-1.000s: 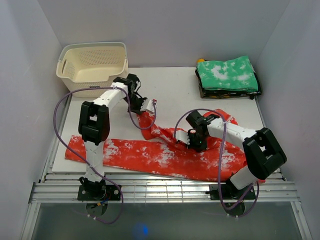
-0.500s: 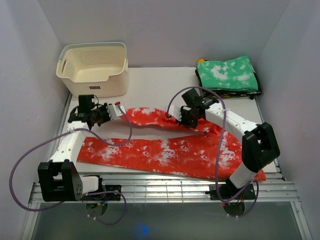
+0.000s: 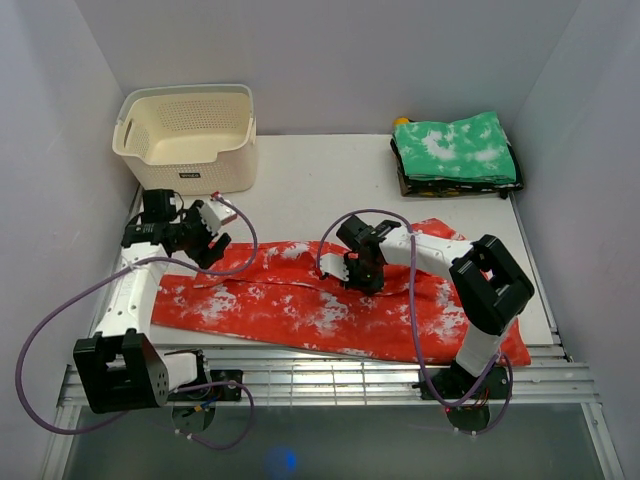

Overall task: Fold and stack the trousers
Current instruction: Flatten the trousers out

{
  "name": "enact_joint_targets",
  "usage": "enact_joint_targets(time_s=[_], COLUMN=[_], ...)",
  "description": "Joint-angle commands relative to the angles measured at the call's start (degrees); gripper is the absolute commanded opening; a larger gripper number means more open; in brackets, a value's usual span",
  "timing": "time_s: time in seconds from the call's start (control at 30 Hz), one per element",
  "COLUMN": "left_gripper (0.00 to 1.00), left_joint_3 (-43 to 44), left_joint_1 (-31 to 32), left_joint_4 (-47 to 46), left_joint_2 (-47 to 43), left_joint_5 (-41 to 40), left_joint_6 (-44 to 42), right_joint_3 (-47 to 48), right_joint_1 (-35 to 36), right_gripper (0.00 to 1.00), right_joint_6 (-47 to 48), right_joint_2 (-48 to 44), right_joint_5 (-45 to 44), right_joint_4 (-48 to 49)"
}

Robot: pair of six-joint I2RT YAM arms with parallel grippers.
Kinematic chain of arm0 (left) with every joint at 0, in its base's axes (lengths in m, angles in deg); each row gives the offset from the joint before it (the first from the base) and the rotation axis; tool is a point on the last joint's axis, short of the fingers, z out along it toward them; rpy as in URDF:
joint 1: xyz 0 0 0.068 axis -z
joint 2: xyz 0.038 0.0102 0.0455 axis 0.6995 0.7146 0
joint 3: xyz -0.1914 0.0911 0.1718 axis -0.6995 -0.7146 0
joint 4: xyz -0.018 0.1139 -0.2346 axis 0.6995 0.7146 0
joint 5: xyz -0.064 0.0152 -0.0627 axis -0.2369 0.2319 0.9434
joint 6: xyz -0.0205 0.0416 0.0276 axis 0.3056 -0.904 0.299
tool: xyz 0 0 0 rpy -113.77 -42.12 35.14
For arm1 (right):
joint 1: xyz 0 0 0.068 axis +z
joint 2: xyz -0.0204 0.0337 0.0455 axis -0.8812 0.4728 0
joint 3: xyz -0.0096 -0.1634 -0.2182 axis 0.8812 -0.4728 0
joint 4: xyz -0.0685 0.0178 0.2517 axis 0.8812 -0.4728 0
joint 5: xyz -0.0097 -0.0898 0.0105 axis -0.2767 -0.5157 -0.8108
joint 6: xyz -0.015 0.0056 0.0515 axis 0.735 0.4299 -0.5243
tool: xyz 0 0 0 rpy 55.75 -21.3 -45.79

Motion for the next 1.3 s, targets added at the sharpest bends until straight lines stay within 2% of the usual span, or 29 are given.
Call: enact_joint_targets(time_s=[0.0, 0.03, 0.1, 0.2, 0.23, 0.3, 0.37, 0.47, 0.53, 0.67, 0.7, 0.77, 0.83, 0.87, 0.9, 0.97, 1.07, 1.27], left_gripper=[0.8, 0.75, 0.7, 0.72, 0.84, 0.86, 0.86, 0.8, 0.7, 0.6, 0.52, 0.4, 0.14, 0.05, 0.0, 0.0, 0.0, 0.0], left_joint_3=[2.2, 2.8, 2.8, 0.3, -0.3, -2.0, -3.0, -2.9, -2.1, -0.3, 0.0, 1.2, 2.8, 3.5, 4.3, 5.8, 8.0, 11.1], left_joint_1=[-1.5, -1.9, -3.3, -4.1, -4.1, -4.3, -4.4, -4.3, -4.2, -4.2, -4.2, -4.2, -4.3, -4.3, -4.4, -4.8, -5.9, -8.6], left_joint_4=[-2.1, -2.6, -3.2, -6.5, -8.5, -9.8, -12.1, -13.3, -14.0, -16.1, -16.3, -17.0, -16.0, -15.2, -14.2, -14.0, -14.8, -16.1], left_joint_2=[3.9, 7.6, 10.7, 13.3, 13.6, 15.1, 16.5, 20.8, 24.3, 27.7, 28.3, 30.0, 31.2, 31.8, 31.5, 28.6, 25.1, 26.0], left_joint_5=[-5.6, -7.7, -12.0, -16.7, -17.8, -20.1, -23.0, -22.9, -21.8, -21.0, -21.1, -21.5, -21.6, -21.6, -22.3, -22.9, -25.5, -27.9], left_joint_6=[16.6, 22.0, 26.5, 32.9, 35.2, 36.7, 37.9, 38.7, 40.0, 40.5, 40.6, 40.5, 40.5, 40.3, 40.2, 38.5, 35.1, 30.0], right_joint_3=[-1.0, -1.4, -1.9, -2.0, -1.8, -1.6, -1.1, 1.0, 3.1, 6.5, 7.8, 8.7, 8.9, 8.9, 9.0, 10.4, 12.1, 14.8], right_joint_1=[0.5, 0.6, 0.5, 0.5, 0.5, 0.4, -0.1, -3.2, -8.0, -20.4, -25.9, -31.2, -39.4, -42.1, -48.2, -55.9, -63.7, -70.2], right_gripper=[0.08, 0.08, 0.08, 0.09, 0.23, 0.4, 0.64, 0.81, 0.92, 0.95, 0.96, 0.97, 0.96, 0.96, 0.96, 0.95, 0.93, 0.91], right_joint_6=[-1.2, -1.2, -1.7, -2.6, -2.9, -4.0, -5.0, -7.0, -8.7, -10.4, -10.5, -9.9, -9.0, -7.9, -7.3, -5.5, -4.1, -5.3], right_joint_2=[0.1, 0.0, -0.5, -0.9, -1.2, -2.7, -5.0, -8.9, -12.0, -15.9, -16.2, -16.4, -15.9, -15.1, -14.4, -11.8, -8.1, 1.7], right_joint_5=[0.1, 0.0, 0.0, -0.5, -0.6, -1.4, -1.9, -0.9, 0.4, 6.0, 7.8, 8.8, 11.1, 12.2, 14.1, 15.9, 18.9, 24.6], right_joint_4=[-0.1, -0.1, 0.3, 0.7, 0.8, 1.7, 2.2, 2.2, 1.8, -0.8, -1.6, -4.4, -5.8, -7.0, -7.6, -10.1, -11.0, -10.7])
